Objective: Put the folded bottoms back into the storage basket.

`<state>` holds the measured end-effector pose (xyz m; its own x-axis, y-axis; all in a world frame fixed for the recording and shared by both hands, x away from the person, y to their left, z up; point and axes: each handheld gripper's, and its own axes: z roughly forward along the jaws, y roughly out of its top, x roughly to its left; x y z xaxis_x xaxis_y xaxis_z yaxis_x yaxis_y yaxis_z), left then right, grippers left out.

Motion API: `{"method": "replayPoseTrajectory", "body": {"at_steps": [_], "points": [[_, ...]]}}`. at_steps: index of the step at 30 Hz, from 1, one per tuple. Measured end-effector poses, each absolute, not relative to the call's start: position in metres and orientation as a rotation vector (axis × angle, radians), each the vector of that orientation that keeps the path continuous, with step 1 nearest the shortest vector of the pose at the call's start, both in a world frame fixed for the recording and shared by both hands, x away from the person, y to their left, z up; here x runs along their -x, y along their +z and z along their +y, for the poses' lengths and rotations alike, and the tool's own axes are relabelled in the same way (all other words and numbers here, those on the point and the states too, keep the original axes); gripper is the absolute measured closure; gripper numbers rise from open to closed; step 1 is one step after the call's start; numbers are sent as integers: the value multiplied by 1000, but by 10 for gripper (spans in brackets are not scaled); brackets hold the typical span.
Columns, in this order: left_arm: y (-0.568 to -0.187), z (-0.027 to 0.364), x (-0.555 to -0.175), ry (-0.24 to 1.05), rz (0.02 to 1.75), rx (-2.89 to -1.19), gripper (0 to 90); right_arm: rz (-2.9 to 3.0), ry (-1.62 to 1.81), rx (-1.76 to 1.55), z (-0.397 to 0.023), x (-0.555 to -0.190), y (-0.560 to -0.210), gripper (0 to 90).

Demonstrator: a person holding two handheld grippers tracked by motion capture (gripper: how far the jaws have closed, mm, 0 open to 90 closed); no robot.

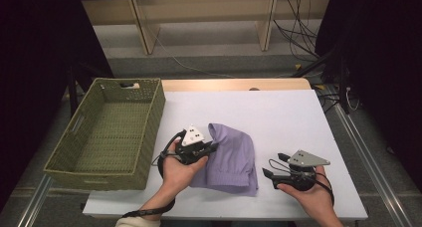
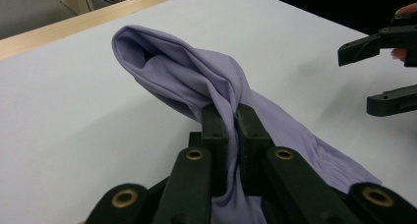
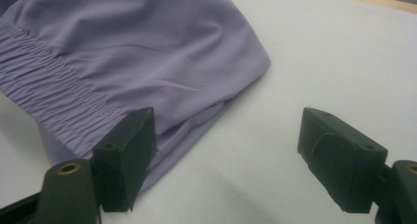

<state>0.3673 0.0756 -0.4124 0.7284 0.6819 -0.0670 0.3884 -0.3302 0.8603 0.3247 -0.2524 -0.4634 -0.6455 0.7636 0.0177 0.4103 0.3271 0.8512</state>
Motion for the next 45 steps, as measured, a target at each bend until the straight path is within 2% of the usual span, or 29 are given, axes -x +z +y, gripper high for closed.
{"method": "replayPoseTrajectory", "body": {"at_steps": [19, 45], "points": [[-396, 81, -362, 505, 744, -1903, 839, 2202, 1246, -1042, -253, -324, -463, 236], [-383, 96, -366, 529, 750, -1877, 839, 2190, 1260, -1048, -254, -325, -463, 238]]}}
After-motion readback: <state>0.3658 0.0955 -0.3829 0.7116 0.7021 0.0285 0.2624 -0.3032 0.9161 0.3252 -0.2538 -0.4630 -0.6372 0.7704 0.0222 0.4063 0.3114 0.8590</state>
